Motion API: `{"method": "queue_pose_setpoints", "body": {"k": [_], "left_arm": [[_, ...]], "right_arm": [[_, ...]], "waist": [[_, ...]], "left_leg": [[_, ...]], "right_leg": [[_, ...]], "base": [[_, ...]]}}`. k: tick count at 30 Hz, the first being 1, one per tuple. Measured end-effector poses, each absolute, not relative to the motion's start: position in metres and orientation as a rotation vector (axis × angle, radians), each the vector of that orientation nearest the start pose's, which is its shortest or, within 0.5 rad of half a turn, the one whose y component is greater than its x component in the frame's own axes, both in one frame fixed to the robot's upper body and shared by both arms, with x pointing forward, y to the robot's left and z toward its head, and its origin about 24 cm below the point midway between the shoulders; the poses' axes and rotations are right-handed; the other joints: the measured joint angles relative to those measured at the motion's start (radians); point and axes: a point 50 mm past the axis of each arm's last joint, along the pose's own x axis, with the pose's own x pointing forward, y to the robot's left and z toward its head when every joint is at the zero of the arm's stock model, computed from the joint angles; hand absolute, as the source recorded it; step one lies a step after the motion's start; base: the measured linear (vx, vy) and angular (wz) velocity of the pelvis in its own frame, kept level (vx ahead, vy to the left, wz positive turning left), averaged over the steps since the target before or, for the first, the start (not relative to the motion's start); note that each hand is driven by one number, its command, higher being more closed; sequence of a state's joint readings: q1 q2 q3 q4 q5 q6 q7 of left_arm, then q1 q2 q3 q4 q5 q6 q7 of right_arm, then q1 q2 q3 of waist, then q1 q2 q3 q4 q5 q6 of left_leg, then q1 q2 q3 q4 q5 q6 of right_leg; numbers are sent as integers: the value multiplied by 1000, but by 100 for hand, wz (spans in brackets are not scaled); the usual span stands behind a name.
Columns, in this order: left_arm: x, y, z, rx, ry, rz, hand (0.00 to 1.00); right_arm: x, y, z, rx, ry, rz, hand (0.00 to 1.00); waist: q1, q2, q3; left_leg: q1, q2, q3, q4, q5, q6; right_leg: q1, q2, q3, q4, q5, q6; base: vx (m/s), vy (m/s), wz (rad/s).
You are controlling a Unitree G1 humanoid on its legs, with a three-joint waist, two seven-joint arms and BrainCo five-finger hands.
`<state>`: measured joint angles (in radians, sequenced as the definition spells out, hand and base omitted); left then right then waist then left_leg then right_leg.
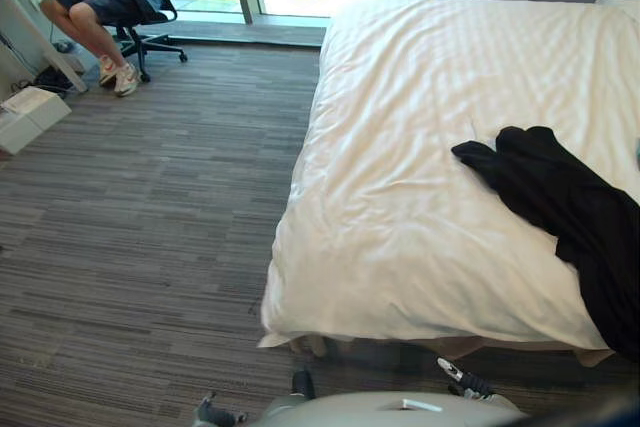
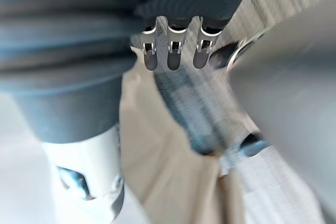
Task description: Tidy the bed and pick cloth on bed and put in laundry
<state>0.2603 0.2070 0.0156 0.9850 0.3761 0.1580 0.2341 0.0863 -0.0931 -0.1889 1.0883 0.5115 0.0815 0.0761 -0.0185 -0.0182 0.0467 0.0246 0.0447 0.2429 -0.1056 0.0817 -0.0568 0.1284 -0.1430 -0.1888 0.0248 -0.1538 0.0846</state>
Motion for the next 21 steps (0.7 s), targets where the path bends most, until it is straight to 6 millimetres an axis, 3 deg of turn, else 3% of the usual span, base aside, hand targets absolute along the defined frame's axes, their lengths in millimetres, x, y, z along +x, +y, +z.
{"method": "queue_pose_setpoints", "body": {"k": [2, 4, 7, 8, 13, 21], "left_arm": [[23, 249, -159, 610, 1358, 145, 0], [24, 244, -160, 568, 1331, 155, 0], [31, 230, -162, 447, 1266, 177, 0], [34, 229, -162, 413, 1247, 201, 0], [55, 227, -160, 303, 1169, 237, 0], [65, 223, -160, 299, 1159, 223, 0]], "right_arm": [[79, -201, -166, 546, 1100, -487, 0], [81, -203, -166, 556, 1072, -527, 0], [80, -215, -163, 563, 1006, -665, 0], [80, -220, -162, 567, 979, -725, 100], [99, -257, -144, 569, 780, -981, 100], [145, -287, -108, 485, 486, -1052, 100]], "waist": [[-1, 13, 6], [-1, 8, 11], [4, 18, 17], [4, 15, 18], [6, 8, 20], [6, -7, 30]], "left_leg": [[14, -1, 3, 0, -3, -2], [28, 1, 10, -1, -6, -3], [29, 4, 20, -1, -12, -4], [29, 4, 21, -1, -13, -4], [27, 0, 26, 0, -26, -5], [33, 3, 50, 5, -37, -11]], "right_leg": [[15, -2, 1, -6, 0, 1], [23, -1, 5, -6, 0, 1], [21, -1, 11, -8, 0, 1], [21, -1, 12, -9, -1, 1], [22, -4, 16, -13, -5, 5], [15, -2, 29, -11, 0, 10]], "base": [[-11, 9, -7], [-20, -4, -12], [-13, -3, -8], [12, -6, -3], [42, -6, -3], [96, -18, -6]]}}
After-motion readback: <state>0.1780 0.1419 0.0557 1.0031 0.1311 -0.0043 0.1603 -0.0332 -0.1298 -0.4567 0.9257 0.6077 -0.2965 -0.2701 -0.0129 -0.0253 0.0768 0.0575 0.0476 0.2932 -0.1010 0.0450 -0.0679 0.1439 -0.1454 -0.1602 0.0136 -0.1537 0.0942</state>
